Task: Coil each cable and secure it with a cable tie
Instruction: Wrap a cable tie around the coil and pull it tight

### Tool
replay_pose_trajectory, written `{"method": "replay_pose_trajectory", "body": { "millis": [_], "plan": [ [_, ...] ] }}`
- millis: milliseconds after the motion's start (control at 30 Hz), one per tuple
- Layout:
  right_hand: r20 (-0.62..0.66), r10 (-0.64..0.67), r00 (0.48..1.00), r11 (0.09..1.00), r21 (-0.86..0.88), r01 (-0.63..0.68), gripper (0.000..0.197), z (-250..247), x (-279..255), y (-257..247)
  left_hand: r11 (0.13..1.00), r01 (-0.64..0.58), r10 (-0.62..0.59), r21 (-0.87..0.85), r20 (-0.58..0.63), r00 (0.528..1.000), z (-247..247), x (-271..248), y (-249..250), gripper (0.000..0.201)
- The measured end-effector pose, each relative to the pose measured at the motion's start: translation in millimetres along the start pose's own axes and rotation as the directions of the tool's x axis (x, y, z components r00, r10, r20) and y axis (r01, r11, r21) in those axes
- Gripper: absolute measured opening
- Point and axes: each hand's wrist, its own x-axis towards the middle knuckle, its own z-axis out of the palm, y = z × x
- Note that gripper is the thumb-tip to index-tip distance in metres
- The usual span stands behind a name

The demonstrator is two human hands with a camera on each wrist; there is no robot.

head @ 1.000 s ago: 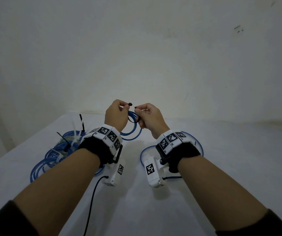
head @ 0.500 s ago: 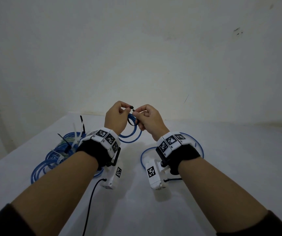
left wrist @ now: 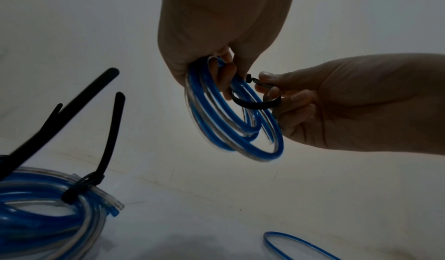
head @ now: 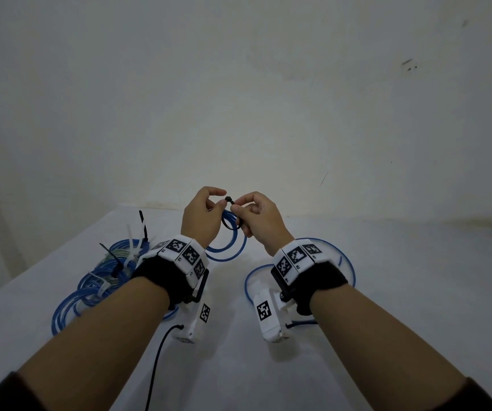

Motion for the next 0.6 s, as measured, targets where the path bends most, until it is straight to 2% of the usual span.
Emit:
{"method": "replay_pose_trajectory", "body": {
  "millis": [600],
  "plan": [
    [-0.032,-0.027,0.999,0.999,-0.031,0.026,0.003,-2.0,5.8,4.4,0.999,-0.017,0.016,0.034,0.012,1.0,-2.9,0.4,-0.1,0.008]
  ]
}}
